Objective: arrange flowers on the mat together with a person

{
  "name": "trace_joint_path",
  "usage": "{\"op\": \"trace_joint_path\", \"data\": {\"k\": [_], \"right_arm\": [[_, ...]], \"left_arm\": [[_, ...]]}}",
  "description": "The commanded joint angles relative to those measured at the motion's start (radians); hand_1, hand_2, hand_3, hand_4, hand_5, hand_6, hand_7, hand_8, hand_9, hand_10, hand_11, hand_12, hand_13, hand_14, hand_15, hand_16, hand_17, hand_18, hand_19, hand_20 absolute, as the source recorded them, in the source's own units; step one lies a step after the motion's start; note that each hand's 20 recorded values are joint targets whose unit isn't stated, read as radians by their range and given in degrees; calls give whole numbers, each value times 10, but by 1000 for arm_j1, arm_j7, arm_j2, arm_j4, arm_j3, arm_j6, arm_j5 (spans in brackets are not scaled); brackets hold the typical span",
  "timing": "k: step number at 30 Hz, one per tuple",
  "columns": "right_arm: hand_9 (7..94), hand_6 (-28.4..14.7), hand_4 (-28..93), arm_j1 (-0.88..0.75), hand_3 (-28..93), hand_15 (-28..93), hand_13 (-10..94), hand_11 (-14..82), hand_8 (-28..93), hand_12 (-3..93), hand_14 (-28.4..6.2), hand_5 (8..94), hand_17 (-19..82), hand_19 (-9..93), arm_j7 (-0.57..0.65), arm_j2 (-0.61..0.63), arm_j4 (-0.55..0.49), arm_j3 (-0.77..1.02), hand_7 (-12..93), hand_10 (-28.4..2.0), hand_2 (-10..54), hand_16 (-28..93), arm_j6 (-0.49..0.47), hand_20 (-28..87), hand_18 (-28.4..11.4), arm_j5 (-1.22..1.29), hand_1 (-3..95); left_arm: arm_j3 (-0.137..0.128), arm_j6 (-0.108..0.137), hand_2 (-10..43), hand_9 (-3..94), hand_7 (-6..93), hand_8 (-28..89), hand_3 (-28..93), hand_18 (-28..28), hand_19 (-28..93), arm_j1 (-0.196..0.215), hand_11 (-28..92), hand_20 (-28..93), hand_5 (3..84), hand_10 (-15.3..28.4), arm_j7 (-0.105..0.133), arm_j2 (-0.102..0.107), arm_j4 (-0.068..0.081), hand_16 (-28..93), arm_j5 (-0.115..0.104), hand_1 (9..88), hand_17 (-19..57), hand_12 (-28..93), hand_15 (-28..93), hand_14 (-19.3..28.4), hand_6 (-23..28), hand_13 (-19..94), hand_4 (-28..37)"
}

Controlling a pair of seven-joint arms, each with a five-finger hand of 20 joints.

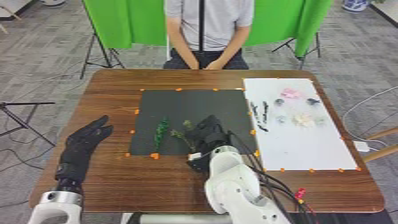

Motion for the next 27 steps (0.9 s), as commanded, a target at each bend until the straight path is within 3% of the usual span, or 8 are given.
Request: {"op": "trace_joint_path", "data": {"k": [1,9,20,21,22,23,24,27], "right_arm": [[937,-5,382,-2,-283,666,937,457,121,172,0,852,637,932,-34,-2,-4,-6,314,-69,-95,162,6,292,-164,33,778],[937,-4,442,-8,-283,615,937,403,96,166,-2,850,641,925,-41,4,-1,-13,256,-79,-95,160,-8,213,-154,29,732],[937,-5,468,-22,-262,585,937,370,72,179,-13,837,620,924,-54,13,-6,-2,232,-83,-95,176,-44,196,-161,-10,705],[937,-5,356,-24,-39,589,937,359,69,200,-16,827,621,913,-55,14,-7,-1,247,-84,-95,139,-41,186,-157,-11,619],[937,-5,73,-26,289,580,937,357,67,195,-16,830,615,919,-55,15,-9,1,239,-85,-95,162,-49,188,-161,-17,518],[937,-5,-141,-27,537,568,937,355,64,189,-17,832,606,923,-57,16,-9,3,232,-87,-95,184,-56,190,-167,-23,441],[937,-4,-192,-29,596,561,937,351,60,188,-19,832,599,923,-59,17,-10,4,230,-89,-95,191,-58,192,-171,-22,421],[937,-3,-203,-37,626,528,937,317,31,198,-27,833,578,913,-61,21,-14,10,226,-98,-95,211,-67,202,-179,-21,403]], "left_arm": [[-5,-12,-39,449,58,-53,674,136,56,12,146,183,444,143,-18,-11,-3,15,15,299,58,102,91,170,55,342,-216],[-4,-19,-40,449,59,-53,674,135,52,11,146,181,442,143,-17,-14,-2,18,16,299,56,102,90,172,54,340,-215],[-6,-25,-40,447,58,-53,673,135,52,8,145,182,441,143,-22,-14,0,22,15,298,54,103,89,174,54,338,-215],[-6,-26,-42,447,58,-53,674,135,52,7,145,183,441,143,-23,-13,0,22,15,298,53,103,89,174,54,338,-214],[-6,-28,-42,446,58,-53,674,135,52,6,144,183,441,143,-24,-12,0,23,16,299,53,103,89,174,54,338,-214],[-7,-30,-42,446,58,-53,674,135,52,7,144,183,441,142,-25,-13,0,23,16,299,53,103,89,175,54,338,-215],[-7,-30,-41,446,58,-53,674,135,53,8,144,183,441,142,-26,-13,0,23,15,299,53,103,89,175,54,338,-215],[-8,-31,-41,446,59,-53,673,136,53,7,144,183,440,142,-26,-13,0,24,14,299,52,104,89,175,53,338,-215]]}}
